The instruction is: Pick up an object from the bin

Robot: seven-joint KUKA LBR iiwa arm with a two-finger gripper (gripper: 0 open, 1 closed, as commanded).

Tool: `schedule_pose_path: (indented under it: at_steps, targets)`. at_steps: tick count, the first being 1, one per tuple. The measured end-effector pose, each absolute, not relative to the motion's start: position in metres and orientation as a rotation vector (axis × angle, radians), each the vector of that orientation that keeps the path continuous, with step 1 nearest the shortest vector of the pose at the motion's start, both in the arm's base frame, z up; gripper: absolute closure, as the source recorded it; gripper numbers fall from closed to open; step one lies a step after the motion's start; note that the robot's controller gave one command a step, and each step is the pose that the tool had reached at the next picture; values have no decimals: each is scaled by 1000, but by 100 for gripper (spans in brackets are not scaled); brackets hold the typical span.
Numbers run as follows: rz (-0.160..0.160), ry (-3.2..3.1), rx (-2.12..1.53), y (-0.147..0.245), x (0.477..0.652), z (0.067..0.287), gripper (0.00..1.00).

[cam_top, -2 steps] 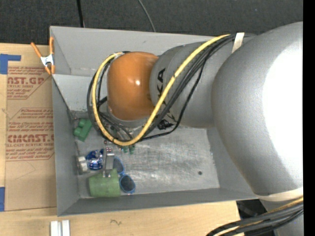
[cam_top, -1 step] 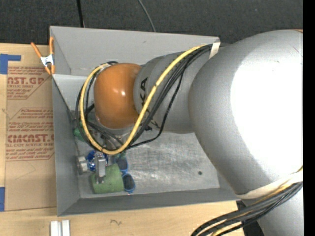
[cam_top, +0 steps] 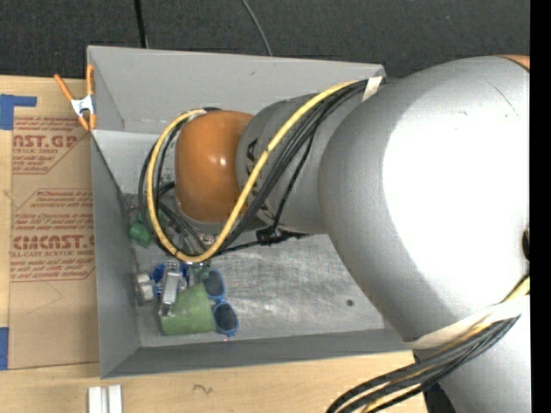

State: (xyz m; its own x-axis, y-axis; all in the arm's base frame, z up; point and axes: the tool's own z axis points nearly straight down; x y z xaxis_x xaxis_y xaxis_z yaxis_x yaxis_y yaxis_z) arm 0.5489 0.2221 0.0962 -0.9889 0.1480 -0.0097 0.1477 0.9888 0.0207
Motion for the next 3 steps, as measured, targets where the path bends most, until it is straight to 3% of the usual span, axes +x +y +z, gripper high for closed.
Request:
schedule_pose_path:
  at_steps: [1, 2, 3]
  targets:
    - [32, 3103, 385, 219, 546, 95, 0]
    - [13, 3107, 383, 213, 543, 86, 100]
    - [28, 3099, 425, 205, 546, 82, 100]
